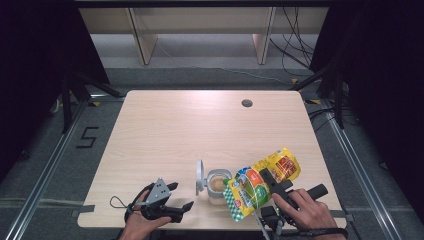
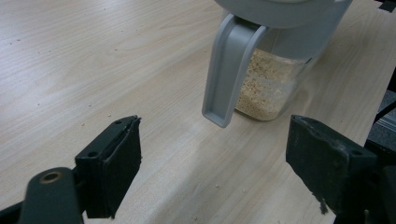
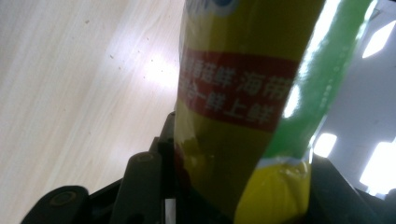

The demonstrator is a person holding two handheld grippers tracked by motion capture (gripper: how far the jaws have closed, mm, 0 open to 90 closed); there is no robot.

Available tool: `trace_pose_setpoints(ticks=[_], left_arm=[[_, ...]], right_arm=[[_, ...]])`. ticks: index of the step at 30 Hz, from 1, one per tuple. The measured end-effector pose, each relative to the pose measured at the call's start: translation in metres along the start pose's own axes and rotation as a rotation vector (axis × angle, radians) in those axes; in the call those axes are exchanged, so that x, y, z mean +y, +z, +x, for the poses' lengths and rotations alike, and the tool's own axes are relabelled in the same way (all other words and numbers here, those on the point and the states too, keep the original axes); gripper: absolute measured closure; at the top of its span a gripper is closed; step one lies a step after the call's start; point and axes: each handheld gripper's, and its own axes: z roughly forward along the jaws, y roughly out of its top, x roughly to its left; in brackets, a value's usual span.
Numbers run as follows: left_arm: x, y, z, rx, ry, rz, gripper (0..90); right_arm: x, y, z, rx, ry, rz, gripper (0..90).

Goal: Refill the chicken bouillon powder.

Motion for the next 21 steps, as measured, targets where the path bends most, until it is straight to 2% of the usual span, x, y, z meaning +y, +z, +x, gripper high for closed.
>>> trace_pose_setpoints(ticks=[1,2,4,5,6,8,9,12,13,16,17,18,19,21], left_arm=[[0.000,-0.001,0.001,0.001,0.024,0.007,17.8],[0.000,-0.001,0.001,0.001,0.024,0.007,17.7],[0.000,0.000,0.001,0.000,0.010,0.006,17.8],[0.000,0.000,0.000,0.000,0.005,0.006,17.7],[0.000,0.000,0.001,0.002,0.009,0.009,17.8],[0.000,0.000,0.001,0.001,0.009,0.009,17.8],[0.000,0.000,0.001,0.001,0.009,0.009,17.8],[0.000,0.000,0.001,0.002,0.009,0.009,17.7],[0.000,0.001,0.000,-0.004,-0.006,-0.001,17.8],[0.000,0.001,0.000,0.001,0.001,0.002,17.8],[0.000,0.000,0.000,0.001,0.008,0.008,17.8],[0.000,0.000,0.001,0.000,0.008,0.010,17.8],[0.000,0.000,0.000,-0.001,-0.001,0.001,17.7],[0.000,0.000,0.000,-0.001,0.004,0.005,17.8]], right_arm=[[0.000,0.001,-0.005,0.009,-0.069,-0.013,61.3],[0.000,0.001,-0.005,0.009,-0.069,-0.013,61.3],[-0.003,0.001,-0.002,0.004,0.000,-0.026,61.3],[-0.006,0.003,-0.003,-0.001,0.010,-0.064,61.4],[-0.008,0.002,-0.001,0.012,0.049,-0.067,61.4],[-0.010,0.005,0.000,0.023,0.063,-0.070,61.5],[-0.012,0.005,0.004,0.045,0.098,-0.058,61.5],[-0.014,0.006,0.004,0.045,0.099,-0.071,61.6],[-0.015,0.006,0.006,0.047,0.120,-0.073,61.6],[-0.016,0.006,0.004,0.050,0.122,-0.083,61.6],[-0.017,0.006,0.007,0.052,0.166,-0.082,61.6],[-0.017,0.006,0.007,0.052,0.166,-0.082,61.6],[-0.018,0.006,0.003,0.045,0.133,-0.096,61.6],[-0.018,0.006,0.004,0.054,0.144,-0.102,61.6]])
